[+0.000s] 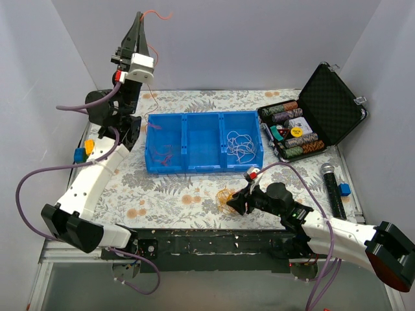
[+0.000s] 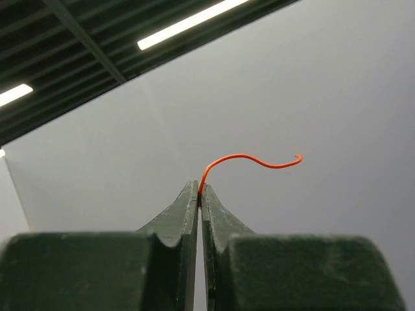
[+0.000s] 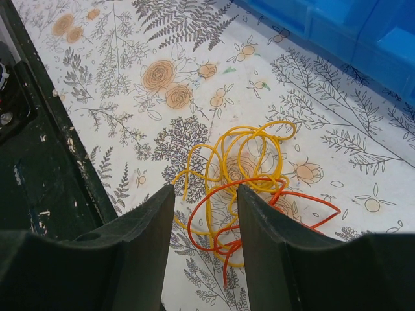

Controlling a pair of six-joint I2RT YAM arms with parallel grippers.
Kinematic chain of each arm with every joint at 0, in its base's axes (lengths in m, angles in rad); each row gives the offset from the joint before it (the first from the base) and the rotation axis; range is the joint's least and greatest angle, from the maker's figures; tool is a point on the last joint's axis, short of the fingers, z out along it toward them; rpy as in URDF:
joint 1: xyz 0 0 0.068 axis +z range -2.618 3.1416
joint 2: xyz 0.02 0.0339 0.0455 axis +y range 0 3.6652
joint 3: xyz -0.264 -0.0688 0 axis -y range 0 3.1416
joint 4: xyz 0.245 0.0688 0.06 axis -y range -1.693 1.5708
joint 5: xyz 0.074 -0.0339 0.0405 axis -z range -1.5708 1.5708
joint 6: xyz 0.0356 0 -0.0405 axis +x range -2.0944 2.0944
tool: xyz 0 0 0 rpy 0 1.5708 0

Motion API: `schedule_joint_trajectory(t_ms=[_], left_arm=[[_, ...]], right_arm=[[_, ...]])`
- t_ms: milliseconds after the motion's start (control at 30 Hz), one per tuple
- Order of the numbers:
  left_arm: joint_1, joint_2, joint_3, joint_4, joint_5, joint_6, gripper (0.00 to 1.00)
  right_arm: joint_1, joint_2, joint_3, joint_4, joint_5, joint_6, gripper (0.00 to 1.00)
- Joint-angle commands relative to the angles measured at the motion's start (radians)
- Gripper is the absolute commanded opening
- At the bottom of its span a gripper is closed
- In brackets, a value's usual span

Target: Untangle the cables

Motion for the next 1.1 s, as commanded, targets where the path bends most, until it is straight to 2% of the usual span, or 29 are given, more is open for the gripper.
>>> schedule_joint_trajectory(t_ms=[0, 200, 267, 533, 600, 700, 800, 833, 900, 967, 1000, 1067], left_arm=[[0.000, 0.014, 0.092, 0.041, 0.026, 0.003, 0.00], [0.000, -0.021, -0.022, 0.053, 0.011, 0.048, 0.00], [0.000, -0.014, -0.014, 0.086, 0.035, 0.084, 0.00], [0.000, 0.222, 0.416, 0.201, 0.013, 0.206, 0.00], [0.000, 0.245, 0.448, 0.221, 0.014, 0.232, 0.00], [0.000, 0.229, 0.413, 0.225, 0.020, 0.230, 0.00], [0.002, 0.236, 0.405, 0.277, 0.086, 0.282, 0.00], [0.002, 0.276, 0.461, 0.300, 0.116, 0.322, 0.00], [0.002, 0.403, 0.712, 0.276, 0.125, 0.322, 0.00], [0.002, 0.523, 0.993, 0.116, 0.099, 0.298, 0.00], [0.002, 0.540, 1.025, 0.091, 0.074, 0.289, 0.00], [0.002, 0.484, 0.856, 0.185, 0.045, 0.328, 0.00]], right_arm=[[0.002, -0.009, 0.001, 0.017, 0.001, 0.012, 0.52], [0.002, -0.026, -0.010, 0.016, 0.009, 0.015, 0.52], [0.002, -0.029, -0.011, 0.013, 0.008, 0.015, 0.52], [0.002, -0.027, -0.011, 0.010, 0.003, 0.013, 0.52], [0.002, -0.032, -0.013, 0.010, 0.004, 0.013, 0.51], [0.002, -0.038, -0.016, 0.010, 0.004, 0.015, 0.52], [0.002, -0.047, -0.016, 0.004, 0.004, 0.016, 0.52], [0.002, -0.049, -0.016, -0.001, 0.003, 0.013, 0.52], [0.002, -0.058, -0.016, -0.013, 0.004, 0.010, 0.52], [0.002, -0.064, -0.019, -0.018, 0.011, 0.010, 0.52], [0.004, -0.064, -0.022, -0.015, 0.015, 0.013, 0.52], [0.002, -0.063, -0.028, -0.006, 0.011, 0.019, 0.52]])
